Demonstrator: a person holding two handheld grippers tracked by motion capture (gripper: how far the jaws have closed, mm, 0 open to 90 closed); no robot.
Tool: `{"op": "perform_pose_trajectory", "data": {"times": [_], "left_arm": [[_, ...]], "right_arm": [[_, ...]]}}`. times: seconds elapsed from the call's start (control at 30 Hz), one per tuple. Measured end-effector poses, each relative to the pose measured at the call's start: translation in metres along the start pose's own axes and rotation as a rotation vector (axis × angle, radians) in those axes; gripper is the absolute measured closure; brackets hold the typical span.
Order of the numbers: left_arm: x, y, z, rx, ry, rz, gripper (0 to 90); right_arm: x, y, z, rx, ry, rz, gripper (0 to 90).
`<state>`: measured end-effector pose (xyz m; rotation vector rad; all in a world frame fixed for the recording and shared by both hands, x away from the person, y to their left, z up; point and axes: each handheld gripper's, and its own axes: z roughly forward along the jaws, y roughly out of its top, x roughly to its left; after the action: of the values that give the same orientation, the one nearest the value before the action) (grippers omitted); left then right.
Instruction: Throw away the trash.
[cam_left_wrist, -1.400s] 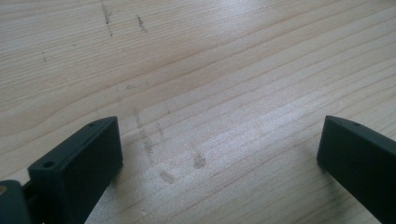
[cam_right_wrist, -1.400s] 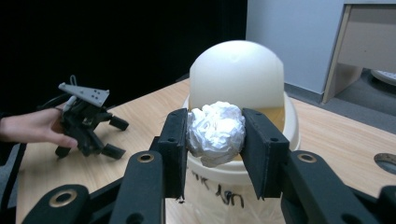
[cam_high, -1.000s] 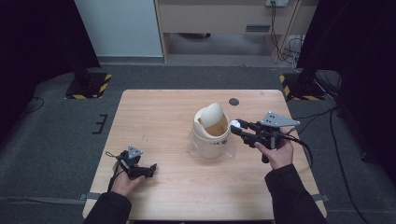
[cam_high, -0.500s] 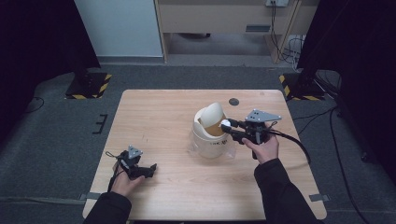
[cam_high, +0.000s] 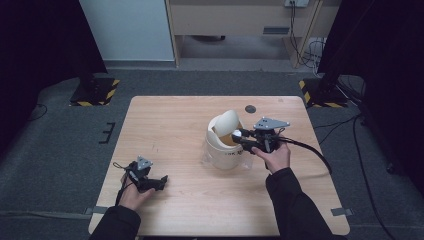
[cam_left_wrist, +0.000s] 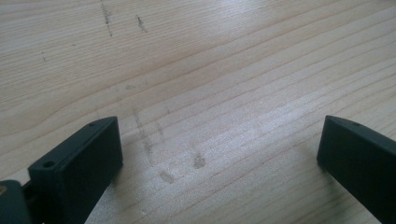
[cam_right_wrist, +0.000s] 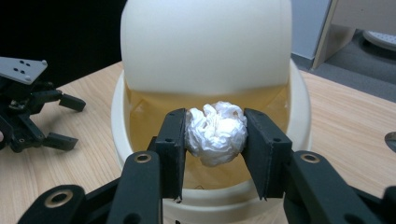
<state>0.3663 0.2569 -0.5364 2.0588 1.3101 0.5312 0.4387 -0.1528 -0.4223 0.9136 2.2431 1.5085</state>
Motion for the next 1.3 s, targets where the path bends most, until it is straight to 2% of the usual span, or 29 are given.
{"op": "perform_pose_trajectory", "data": {"times": [0.23,0.37,0.4,0.57,0.7,0.73,0.83,0.93,1.03,1.3], "left_arm": [[0.000,0.000,0.000,0.000,0.000,0.000,0.0],[0.000,0.000,0.000,0.000,0.000,0.000,0.0],[0.000,0.000,0.000,0.000,0.000,0.000,0.0],[0.000,0.000,0.000,0.000,0.000,0.001,0.0],[0.000,0.000,0.000,0.000,0.000,0.000,0.0],[0.000,0.000,0.000,0.000,0.000,0.000,0.0],[0.000,0.000,0.000,0.000,0.000,0.000,0.0],[0.000,0.000,0.000,-0.001,0.000,0.000,0.0],[0.000,0.000,0.000,-0.001,0.000,0.000,0.0],[0.000,0.000,0.000,0.000,-0.001,0.001,0.0]], "right_arm": [[0.001,-0.001,0.007,-0.002,0.009,0.017,55.5],[0.001,0.000,0.003,-0.025,0.011,0.025,44.5],[0.001,0.000,0.003,-0.025,0.011,0.025,44.5],[-0.001,0.004,-0.009,-0.044,-0.006,0.015,39.5],[-0.001,0.007,-0.027,-0.085,-0.022,0.010,34.5],[-0.001,0.007,-0.027,-0.085,-0.022,0.010,34.5],[-0.002,0.007,-0.037,-0.097,-0.047,-0.001,30.1],[-0.003,0.001,-0.047,-0.097,-0.059,0.006,28.6],[-0.004,-0.009,-0.056,-0.067,-0.086,0.014,25.9],[-0.011,-0.034,-0.067,-0.036,-0.110,0.046,22.7]]}}
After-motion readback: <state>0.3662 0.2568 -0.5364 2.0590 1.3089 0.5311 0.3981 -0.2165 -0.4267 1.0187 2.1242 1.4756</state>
